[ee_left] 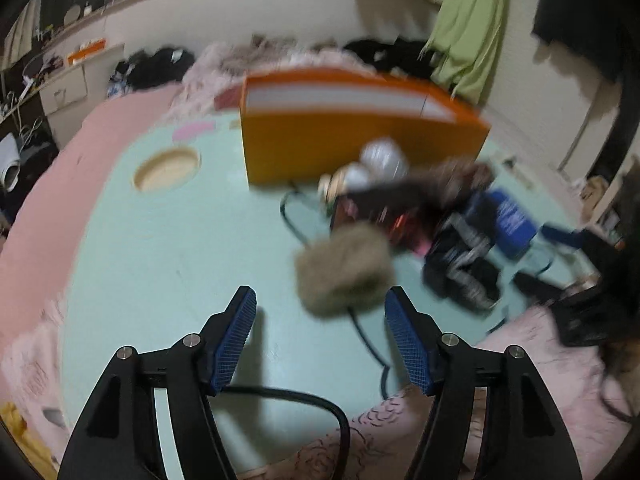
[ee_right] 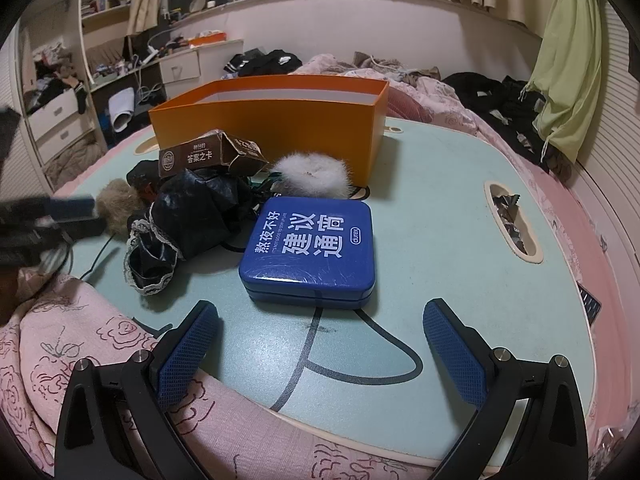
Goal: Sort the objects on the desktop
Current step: 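Lift the clear plastic wrap out and drop it onto the pile, then reach into the box and grasp the small silver metal part with the right gripper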
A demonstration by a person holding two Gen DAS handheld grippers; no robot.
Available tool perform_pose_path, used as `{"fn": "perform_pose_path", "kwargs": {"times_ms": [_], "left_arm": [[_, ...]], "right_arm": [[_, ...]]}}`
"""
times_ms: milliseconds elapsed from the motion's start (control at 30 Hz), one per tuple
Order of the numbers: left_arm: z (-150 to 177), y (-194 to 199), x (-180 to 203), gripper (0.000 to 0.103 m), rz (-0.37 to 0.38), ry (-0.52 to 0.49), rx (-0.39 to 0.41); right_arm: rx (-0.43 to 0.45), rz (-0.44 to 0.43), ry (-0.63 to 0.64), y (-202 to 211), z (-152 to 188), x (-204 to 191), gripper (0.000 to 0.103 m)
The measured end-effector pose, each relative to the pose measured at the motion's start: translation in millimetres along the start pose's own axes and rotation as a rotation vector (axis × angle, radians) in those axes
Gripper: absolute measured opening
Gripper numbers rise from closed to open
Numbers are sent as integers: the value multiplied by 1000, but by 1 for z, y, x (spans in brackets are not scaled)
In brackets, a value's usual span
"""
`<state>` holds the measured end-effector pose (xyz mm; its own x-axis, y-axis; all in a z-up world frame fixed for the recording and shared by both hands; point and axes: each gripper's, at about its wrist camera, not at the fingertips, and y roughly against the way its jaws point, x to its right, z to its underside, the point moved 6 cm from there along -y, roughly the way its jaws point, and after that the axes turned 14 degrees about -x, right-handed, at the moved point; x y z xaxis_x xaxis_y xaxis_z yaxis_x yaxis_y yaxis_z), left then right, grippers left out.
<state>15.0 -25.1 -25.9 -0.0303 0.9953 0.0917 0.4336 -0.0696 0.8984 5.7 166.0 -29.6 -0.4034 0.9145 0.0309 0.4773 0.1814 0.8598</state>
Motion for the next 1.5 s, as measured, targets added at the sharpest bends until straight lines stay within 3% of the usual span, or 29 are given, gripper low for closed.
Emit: {"fn": "perform_pose_path", "kwargs": {"times_ms": [33, 67, 167, 633, 767, 900, 967, 1033, 1067, 1233, 1300, 1500], "left_arm": [[-2, -4, 3, 87, -67, -22, 17], [-5, -8, 6, 103, -79, -29, 11], [-13, -16, 10, 103, -36, -52, -20], [-12, -17, 1, 103, -50, -20, 6], [-8, -17, 3, 103, -52, -15, 11], [-8, -17, 4, 103, -54, -14, 14], [-8, -17, 4, 103, -54, -14, 14], [-8, -16, 4, 103, -53, -15, 14], [-8, -16, 4, 103, -53, -15, 14], [-8, -16, 4, 103, -52, -16, 16], [-8, -16, 4, 103, -51, -15, 18], [-9, -15, 4, 103, -47, -16, 24]], "right_arm": [[-2, 0, -1, 0, -1, -1, 103], [-2, 0, -2, 0, -1, -1, 103], [-3, 0, -1, -1, -2, -1, 103], [-27, -4, 7, 0, -2, -2, 103], [24, -124, -4, 27, -15, -4, 95], [92, -302, -10, 64, -72, -12, 91], [45, -413, -47, 63, -107, -17, 77], [-80, -564, -112, 42, -149, -26, 69], [-136, -596, -131, 30, -165, -33, 63], [-326, -616, -140, -37, -212, -77, 55], [-412, -593, -150, -66, -217, -92, 43], [-485, -553, -169, -102, -226, -114, 39]]}}
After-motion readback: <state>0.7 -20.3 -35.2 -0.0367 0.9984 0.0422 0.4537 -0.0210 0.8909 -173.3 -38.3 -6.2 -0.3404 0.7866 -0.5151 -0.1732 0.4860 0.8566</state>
